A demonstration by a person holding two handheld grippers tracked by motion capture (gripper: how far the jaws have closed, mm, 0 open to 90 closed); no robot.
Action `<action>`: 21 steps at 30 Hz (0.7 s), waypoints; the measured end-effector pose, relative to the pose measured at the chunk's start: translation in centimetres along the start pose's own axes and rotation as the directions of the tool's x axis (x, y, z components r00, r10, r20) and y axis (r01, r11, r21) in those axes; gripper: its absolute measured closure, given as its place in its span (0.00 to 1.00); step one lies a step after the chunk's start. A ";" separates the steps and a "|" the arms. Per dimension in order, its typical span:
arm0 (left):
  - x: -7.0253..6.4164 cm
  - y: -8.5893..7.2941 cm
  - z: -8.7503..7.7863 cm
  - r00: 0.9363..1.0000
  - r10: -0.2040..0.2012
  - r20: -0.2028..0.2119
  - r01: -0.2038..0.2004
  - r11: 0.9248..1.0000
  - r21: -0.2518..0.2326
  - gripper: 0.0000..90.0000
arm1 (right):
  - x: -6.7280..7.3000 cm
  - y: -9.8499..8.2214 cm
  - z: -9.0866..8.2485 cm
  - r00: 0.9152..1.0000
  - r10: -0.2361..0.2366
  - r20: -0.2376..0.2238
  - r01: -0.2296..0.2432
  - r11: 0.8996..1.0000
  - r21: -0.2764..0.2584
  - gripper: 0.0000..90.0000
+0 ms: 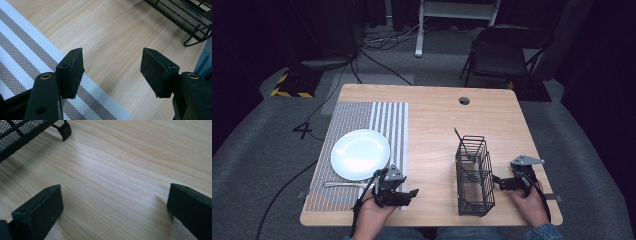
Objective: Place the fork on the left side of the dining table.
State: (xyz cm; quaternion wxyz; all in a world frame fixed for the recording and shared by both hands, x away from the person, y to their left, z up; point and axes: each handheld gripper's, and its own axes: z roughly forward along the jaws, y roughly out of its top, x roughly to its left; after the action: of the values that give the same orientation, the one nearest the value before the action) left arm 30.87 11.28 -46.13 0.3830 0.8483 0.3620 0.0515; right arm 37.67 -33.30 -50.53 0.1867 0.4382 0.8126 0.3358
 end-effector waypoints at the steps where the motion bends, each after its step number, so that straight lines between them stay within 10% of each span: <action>1: 0.0 0.0 0.0 1.000 0.000 0.000 0.000 1.000 0.000 0.40 | 0.0 0.0 0.0 1.000 0.000 0.000 0.000 1.000 0.000 0.01; 21: 1.6 5.5 -2.5 0.995 -0.018 0.098 0.021 0.999 -0.029 0.39 | 0.0 0.0 0.0 1.000 0.001 0.002 -0.001 1.000 0.000 0.01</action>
State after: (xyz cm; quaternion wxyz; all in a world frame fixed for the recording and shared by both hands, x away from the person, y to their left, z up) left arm 34.29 11.38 -40.86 0.4136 0.8403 0.3502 0.0117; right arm 37.64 -33.29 -50.53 0.1876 0.4389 0.8122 0.3354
